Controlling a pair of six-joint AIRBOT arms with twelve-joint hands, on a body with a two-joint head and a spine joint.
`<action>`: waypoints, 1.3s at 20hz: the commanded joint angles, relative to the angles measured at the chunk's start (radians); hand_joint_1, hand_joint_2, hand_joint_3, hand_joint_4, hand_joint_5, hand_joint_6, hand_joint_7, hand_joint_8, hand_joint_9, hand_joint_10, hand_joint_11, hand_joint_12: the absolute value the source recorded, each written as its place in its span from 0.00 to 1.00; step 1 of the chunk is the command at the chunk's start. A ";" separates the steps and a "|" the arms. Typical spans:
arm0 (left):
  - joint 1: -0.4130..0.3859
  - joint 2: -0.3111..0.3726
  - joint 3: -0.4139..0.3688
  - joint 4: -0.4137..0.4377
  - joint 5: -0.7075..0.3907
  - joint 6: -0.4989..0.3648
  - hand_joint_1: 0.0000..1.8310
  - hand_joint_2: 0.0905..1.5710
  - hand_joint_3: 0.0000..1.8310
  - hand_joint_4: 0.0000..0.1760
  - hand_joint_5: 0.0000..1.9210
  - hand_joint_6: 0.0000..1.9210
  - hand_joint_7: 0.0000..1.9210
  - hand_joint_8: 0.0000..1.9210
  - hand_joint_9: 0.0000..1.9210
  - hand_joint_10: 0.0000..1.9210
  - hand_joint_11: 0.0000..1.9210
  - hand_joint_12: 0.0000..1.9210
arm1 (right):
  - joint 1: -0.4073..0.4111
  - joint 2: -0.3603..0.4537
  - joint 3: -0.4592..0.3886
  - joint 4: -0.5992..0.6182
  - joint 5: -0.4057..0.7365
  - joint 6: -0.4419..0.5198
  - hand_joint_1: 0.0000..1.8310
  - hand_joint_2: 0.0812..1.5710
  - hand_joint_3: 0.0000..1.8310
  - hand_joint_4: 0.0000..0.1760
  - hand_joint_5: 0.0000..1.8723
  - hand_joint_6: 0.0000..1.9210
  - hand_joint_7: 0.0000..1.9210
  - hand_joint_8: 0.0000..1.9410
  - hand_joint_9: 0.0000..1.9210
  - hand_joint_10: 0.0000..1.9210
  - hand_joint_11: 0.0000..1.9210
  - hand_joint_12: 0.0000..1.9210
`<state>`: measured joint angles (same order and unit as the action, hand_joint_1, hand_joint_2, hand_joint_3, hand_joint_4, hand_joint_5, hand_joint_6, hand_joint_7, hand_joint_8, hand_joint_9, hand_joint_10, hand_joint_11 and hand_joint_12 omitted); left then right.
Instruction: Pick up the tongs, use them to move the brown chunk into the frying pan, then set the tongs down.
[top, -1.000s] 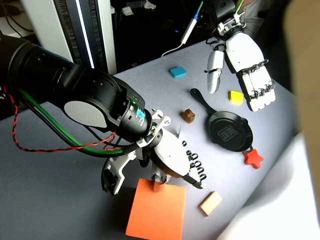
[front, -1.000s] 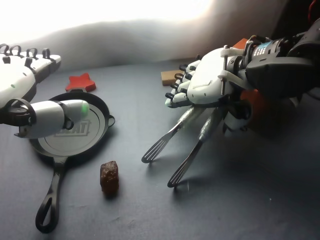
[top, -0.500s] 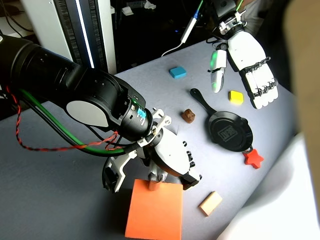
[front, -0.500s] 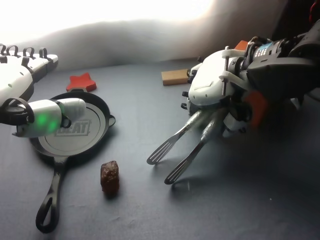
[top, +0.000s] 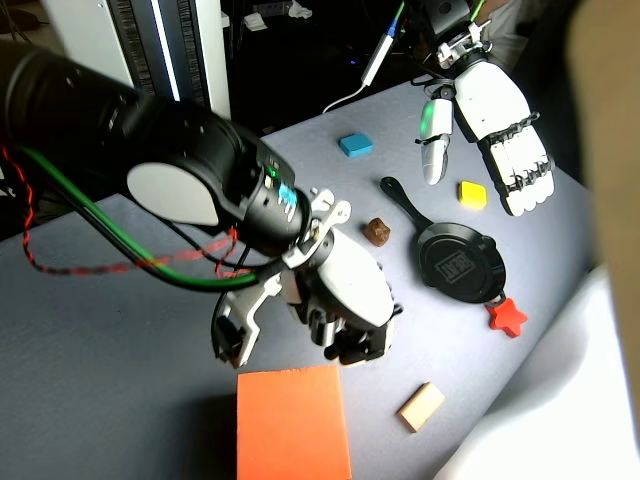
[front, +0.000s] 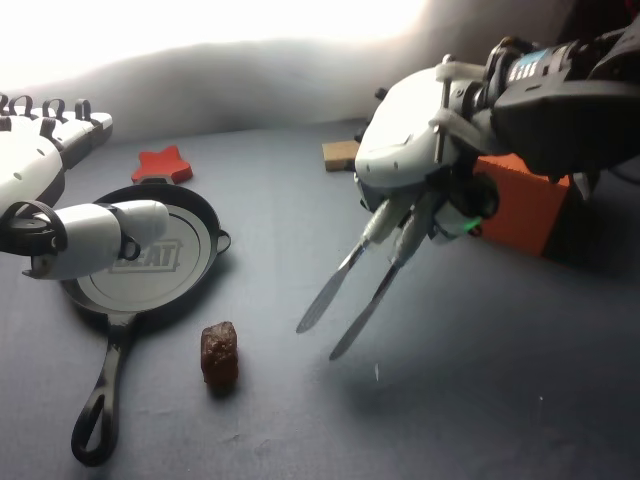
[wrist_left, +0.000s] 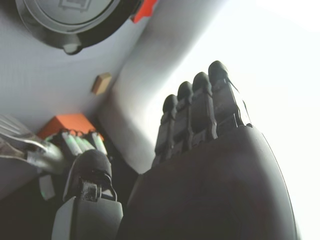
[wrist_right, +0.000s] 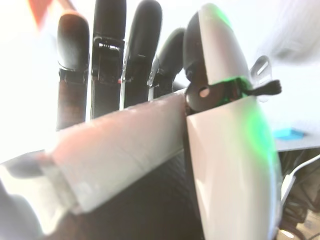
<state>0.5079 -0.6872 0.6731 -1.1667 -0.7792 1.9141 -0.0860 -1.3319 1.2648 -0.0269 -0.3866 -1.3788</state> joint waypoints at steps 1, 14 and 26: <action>-0.007 0.015 0.007 0.055 -0.087 0.000 0.00 0.78 0.00 0.00 0.04 0.00 0.04 0.00 0.03 0.00 0.00 0.04 | 0.026 0.017 -0.014 -0.006 0.085 0.023 0.66 0.70 0.00 0.12 0.51 0.56 0.53 0.47 0.55 0.25 0.33 0.76; -0.005 0.018 0.009 0.055 -0.108 -0.003 0.00 0.78 0.00 0.00 0.03 0.00 0.05 0.00 0.03 0.00 0.00 0.06 | 0.065 0.137 -0.356 -1.107 -0.181 1.320 0.63 0.72 0.00 0.00 0.48 0.58 0.52 0.30 0.50 0.32 0.29 0.78; -0.010 0.018 0.024 0.055 -0.115 -0.010 0.00 0.78 0.00 0.00 0.04 0.00 0.05 0.00 0.03 0.00 0.00 0.08 | 0.011 -0.047 -0.360 -1.189 -0.431 1.531 0.65 0.70 0.02 0.00 0.50 0.57 0.53 0.40 0.50 0.32 0.31 0.77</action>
<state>0.5087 -0.6807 0.6899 -1.1683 -0.8085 1.9076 -0.0864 -1.3891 0.9089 -1.1481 -0.8356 0.1532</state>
